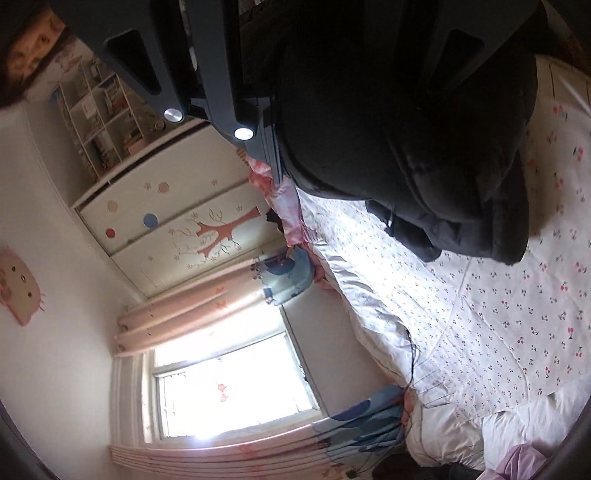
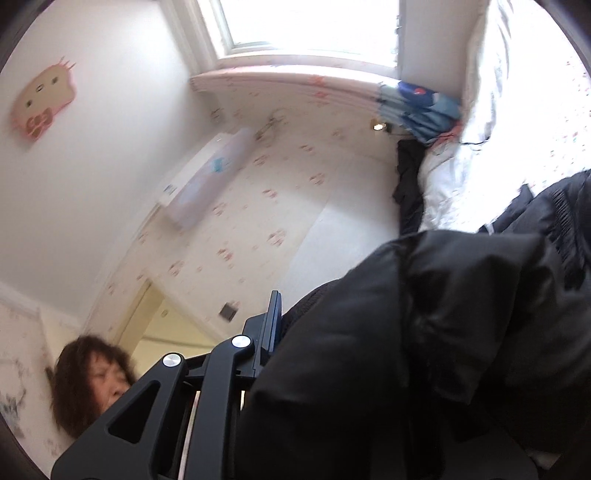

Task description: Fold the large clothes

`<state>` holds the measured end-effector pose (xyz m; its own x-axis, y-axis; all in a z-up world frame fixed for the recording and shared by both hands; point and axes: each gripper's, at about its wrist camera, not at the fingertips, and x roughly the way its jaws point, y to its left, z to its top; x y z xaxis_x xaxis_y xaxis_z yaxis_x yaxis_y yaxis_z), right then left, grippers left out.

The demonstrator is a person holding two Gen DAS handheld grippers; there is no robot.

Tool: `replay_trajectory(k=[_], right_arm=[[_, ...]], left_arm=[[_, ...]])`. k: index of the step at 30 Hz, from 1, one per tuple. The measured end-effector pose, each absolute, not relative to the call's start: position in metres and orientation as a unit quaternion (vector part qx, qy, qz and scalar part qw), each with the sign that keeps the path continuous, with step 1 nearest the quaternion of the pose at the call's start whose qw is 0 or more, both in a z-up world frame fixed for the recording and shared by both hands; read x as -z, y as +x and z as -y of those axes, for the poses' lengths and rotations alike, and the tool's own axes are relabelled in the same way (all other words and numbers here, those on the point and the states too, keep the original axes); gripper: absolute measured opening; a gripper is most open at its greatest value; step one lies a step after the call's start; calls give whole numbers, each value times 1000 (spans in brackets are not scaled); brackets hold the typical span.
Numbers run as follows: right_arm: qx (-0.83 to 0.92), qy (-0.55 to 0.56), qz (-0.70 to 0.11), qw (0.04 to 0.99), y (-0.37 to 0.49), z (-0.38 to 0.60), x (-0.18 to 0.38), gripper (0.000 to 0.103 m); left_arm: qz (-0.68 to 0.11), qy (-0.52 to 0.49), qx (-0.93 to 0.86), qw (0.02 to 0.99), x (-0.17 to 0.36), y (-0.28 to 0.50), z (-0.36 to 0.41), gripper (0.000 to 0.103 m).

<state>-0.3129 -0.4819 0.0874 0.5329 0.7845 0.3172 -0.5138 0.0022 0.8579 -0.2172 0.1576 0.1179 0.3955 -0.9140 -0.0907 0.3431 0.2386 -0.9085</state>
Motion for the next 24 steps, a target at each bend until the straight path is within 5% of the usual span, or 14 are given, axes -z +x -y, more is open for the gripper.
replay_trajectory(k=[9,13,18,20,24], right_arm=[[-365,592,-171,698,-232,520,-25,21],[-301,611,-218,699,-204,534,21,34],[-264,639,-258,675,-187,537,69,38],[-263,634,-258,679,-190,538,66,53],[-272,621,-258,689,-202,536,44,86]], left_arm=[[-368,-469,376,709,-63,-123,-121,13],[-405,-476,330,708,-21,-95,-113,17],[-439,-485,290,699,22,-81,-106,19],[-448,-478,293,696,15,-83,-106,28],[-442,-480,301,696,-20,-94,-115,83]])
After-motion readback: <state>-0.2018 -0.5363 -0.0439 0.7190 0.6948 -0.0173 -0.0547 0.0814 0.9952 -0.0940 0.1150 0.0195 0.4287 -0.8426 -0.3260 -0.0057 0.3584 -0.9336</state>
